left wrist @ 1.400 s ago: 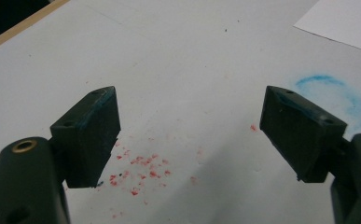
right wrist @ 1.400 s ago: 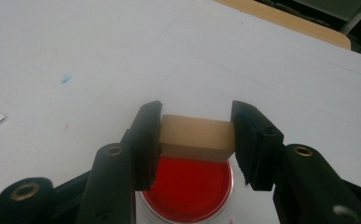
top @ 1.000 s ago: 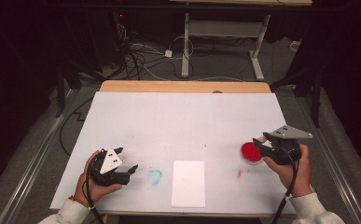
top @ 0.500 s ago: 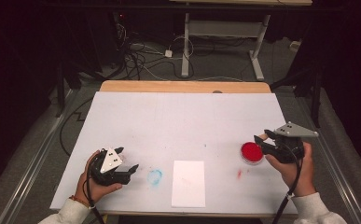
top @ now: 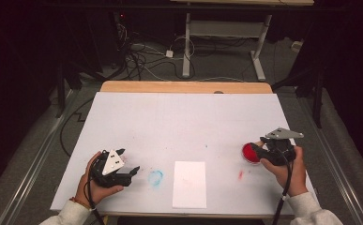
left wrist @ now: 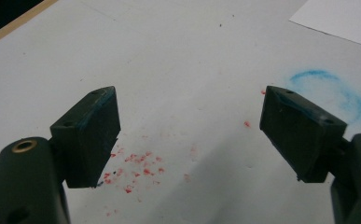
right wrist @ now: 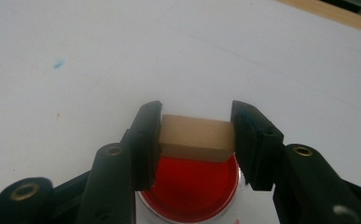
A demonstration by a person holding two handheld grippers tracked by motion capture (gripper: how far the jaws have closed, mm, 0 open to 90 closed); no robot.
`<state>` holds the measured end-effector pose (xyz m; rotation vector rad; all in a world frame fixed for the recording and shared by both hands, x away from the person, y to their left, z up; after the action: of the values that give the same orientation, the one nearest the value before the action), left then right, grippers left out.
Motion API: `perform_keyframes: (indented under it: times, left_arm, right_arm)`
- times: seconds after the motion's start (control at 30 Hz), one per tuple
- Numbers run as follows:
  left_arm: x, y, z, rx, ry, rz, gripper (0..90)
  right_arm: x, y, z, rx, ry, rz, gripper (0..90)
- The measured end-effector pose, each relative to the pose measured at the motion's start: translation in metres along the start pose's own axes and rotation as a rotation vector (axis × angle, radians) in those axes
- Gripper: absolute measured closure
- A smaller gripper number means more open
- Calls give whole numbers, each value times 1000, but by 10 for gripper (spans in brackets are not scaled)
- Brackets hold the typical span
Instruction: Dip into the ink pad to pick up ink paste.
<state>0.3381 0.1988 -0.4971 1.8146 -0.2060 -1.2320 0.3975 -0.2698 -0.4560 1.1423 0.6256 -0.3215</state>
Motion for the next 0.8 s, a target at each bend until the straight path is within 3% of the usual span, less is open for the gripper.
perform_keyframes:
  times: [0.47, 0.8]
  left_arm:
    - [0, 0, 1, 4, 0, -9, 194]
    - [0, 0, 1, 5, 3, -8, 195]
  right_arm:
    - [22, -18, -10, -13, 27, -84, 552]
    - [23, -20, -11, -15, 23, -84, 553]
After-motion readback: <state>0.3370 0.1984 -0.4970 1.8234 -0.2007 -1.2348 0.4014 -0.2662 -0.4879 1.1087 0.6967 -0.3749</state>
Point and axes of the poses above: each handheld gripper's, and its own axes: x roughly forward along the jaws, y roughly out of its top, z roughly to its right, the point moved 5 cm from there along x, roughly forward along the jaws, and after that the axes turned 12 degrees about -y, right-handed, at the moved point
